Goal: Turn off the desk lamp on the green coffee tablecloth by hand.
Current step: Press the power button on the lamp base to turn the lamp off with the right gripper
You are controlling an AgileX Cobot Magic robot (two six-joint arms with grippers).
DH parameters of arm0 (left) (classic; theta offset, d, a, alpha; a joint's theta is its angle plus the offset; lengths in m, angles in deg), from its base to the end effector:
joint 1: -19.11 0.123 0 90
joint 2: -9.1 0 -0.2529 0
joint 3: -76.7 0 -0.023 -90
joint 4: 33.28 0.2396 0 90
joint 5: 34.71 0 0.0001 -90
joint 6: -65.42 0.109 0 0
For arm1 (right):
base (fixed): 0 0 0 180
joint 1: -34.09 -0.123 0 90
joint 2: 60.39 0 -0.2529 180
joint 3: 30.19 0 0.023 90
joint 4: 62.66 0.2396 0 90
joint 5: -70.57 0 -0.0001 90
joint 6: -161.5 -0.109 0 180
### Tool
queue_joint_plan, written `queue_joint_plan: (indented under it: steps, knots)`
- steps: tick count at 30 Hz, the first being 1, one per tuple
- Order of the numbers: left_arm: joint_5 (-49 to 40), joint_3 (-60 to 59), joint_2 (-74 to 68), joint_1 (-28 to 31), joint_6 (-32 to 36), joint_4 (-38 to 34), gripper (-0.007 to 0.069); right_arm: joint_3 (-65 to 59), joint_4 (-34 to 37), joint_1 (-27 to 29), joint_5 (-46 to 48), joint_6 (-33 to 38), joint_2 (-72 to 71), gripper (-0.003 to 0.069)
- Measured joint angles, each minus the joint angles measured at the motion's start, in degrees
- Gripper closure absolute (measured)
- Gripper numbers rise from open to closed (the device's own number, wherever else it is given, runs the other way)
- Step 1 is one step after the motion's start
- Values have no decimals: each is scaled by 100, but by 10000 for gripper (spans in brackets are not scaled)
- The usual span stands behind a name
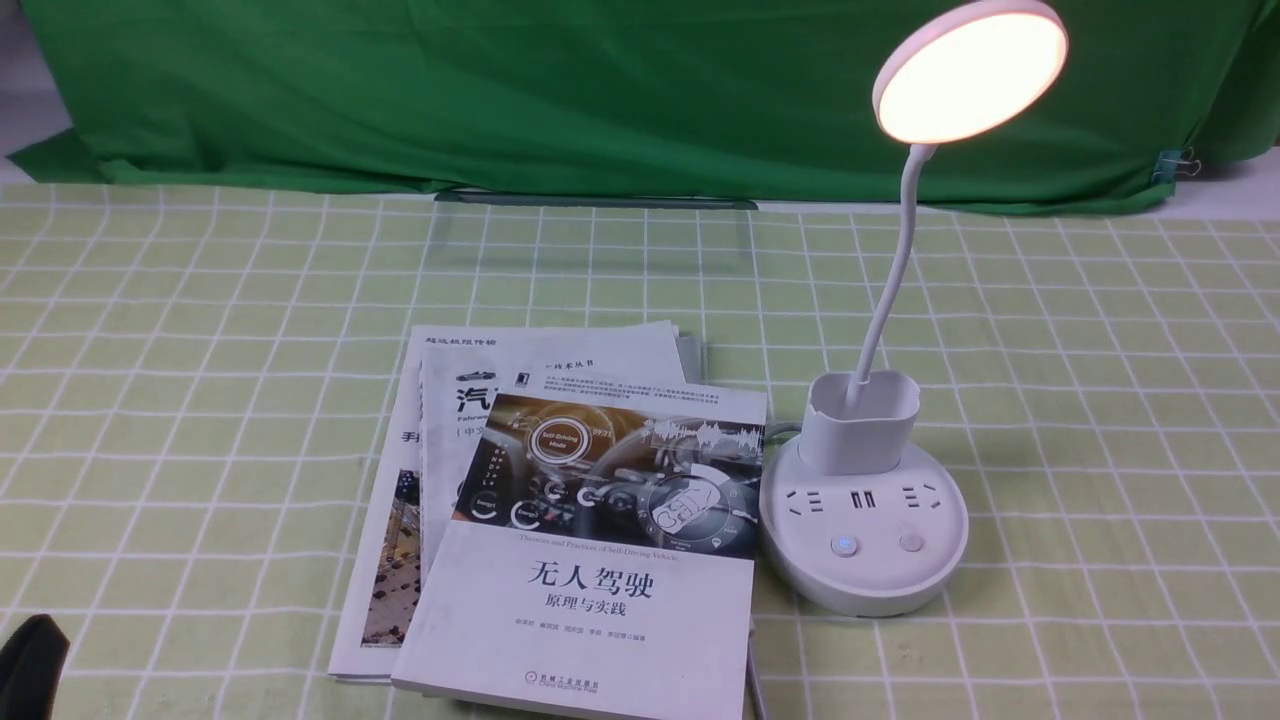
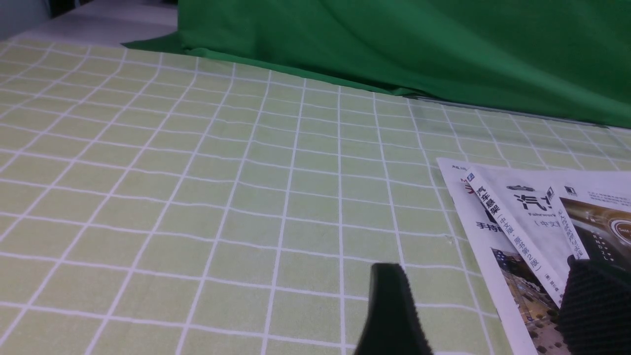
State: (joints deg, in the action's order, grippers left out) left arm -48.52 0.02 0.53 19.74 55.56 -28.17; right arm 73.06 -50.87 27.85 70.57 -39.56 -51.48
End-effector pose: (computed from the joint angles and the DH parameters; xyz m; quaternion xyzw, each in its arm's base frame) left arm 0.0944 0.0034 0.1863 -0.0436 0.7592 -0.0161 0.6492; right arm 0.0954 0.0105 0.2114 0.1565 0.6616 0.2453 0.6911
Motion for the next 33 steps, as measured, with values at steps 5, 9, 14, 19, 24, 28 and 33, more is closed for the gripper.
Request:
queue_joint_plan:
  steps: [5,9,14,19,24,28,33]
  knots:
    - [0,0,0,0,0,0,214,0,10,0,-290,-115,0,435]
    - [0,0,0,0,0,0,214,381,15,0,521,223,224,518]
    - [0,0,0,0,0,0,214,2053,22,0,2512,1618,1690,590]
    - [0,0,0,0,0,0,214,3503,24,0,4208,2576,3629,590]
    - [0,0,0,0,0,0,214,4453,35,-183,4681,2844,5614,612]
    - [0,0,0,0,0,0,214,4992,-32,-833,4568,2888,6982,614]
    - [0,0,0,0,0,0,214,5716,-340,-1638,4313,2709,8378,614]
